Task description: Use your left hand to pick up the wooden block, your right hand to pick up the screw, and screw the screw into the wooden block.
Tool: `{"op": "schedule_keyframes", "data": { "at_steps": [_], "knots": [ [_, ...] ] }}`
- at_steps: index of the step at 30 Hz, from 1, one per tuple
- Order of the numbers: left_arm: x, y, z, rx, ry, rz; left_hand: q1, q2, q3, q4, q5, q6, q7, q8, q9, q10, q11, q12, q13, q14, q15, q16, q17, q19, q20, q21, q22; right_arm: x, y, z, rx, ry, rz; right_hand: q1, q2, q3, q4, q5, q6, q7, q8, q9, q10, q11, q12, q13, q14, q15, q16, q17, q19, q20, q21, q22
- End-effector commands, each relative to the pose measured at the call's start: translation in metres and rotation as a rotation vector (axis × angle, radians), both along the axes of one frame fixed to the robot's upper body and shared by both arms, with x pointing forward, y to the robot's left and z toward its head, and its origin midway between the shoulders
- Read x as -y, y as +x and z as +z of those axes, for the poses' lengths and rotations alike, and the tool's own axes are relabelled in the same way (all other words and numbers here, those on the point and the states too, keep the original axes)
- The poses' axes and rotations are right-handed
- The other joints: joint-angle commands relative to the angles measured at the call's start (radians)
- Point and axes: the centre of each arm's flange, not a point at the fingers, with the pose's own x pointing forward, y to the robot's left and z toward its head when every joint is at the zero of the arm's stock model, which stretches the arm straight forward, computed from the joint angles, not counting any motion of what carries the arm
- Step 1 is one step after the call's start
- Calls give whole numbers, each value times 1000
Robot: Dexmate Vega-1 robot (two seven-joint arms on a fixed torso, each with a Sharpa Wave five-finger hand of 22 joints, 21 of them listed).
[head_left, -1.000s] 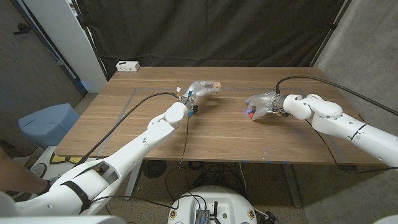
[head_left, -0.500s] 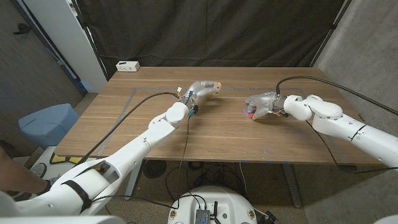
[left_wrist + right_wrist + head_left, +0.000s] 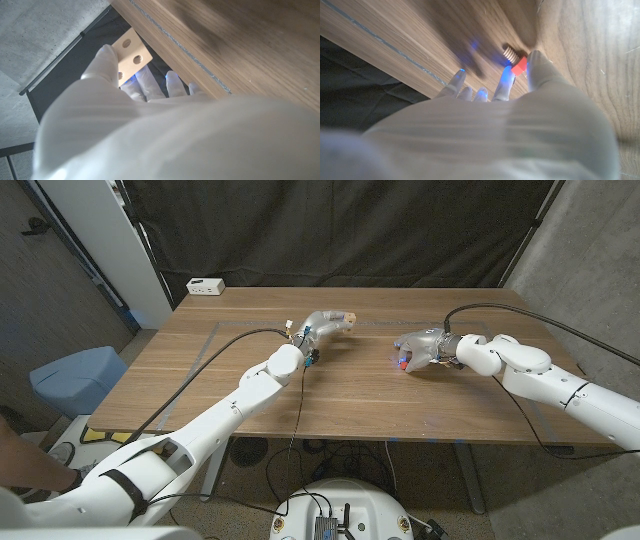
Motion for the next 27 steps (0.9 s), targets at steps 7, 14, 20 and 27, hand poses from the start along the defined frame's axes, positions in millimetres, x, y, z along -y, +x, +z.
{"op": "schedule_keyframes", "data": {
  "at_steps": [7,14,20,27],
  "knots": [
    [1,-3,-3,-1,0,-2,1,10,2,4,6,6,3,5,5,8,0,-5,3,6,-77,7,0,-1,1,5,6,-2,-1,-1,22,5,9,17,4,13,1,3,31,2,19,6,23,-6,4,2,20,-64,8,2,19,-59,2,3],
    [1,-2,-3,-4,2,-3,1,12,2,4,7,6,3,5,5,7,0,-7,4,6,-78,7,0,-1,2,5,6,-2,-2,-2,27,7,8,20,4,15,2,2,61,8,36,10,35,-2,4,1,27,-67,8,2,25,-61,1,3],
    [1,-2,-3,-3,3,-7,-1,15,1,5,8,6,3,5,5,8,0,-8,5,6,-77,7,0,-1,4,5,6,-3,-2,-1,32,10,9,22,4,17,3,2,78,9,47,13,47,-6,6,1,31,-71,8,3,33,-65,1,3],
    [0,0,-4,-9,2,-6,-1,17,0,5,8,7,4,5,5,8,0,-10,5,7,-76,7,0,0,3,6,6,-3,0,-1,33,12,11,25,5,19,4,2,91,13,57,15,56,-11,5,1,41,-79,10,3,43,-69,2,3]
  ]
}}
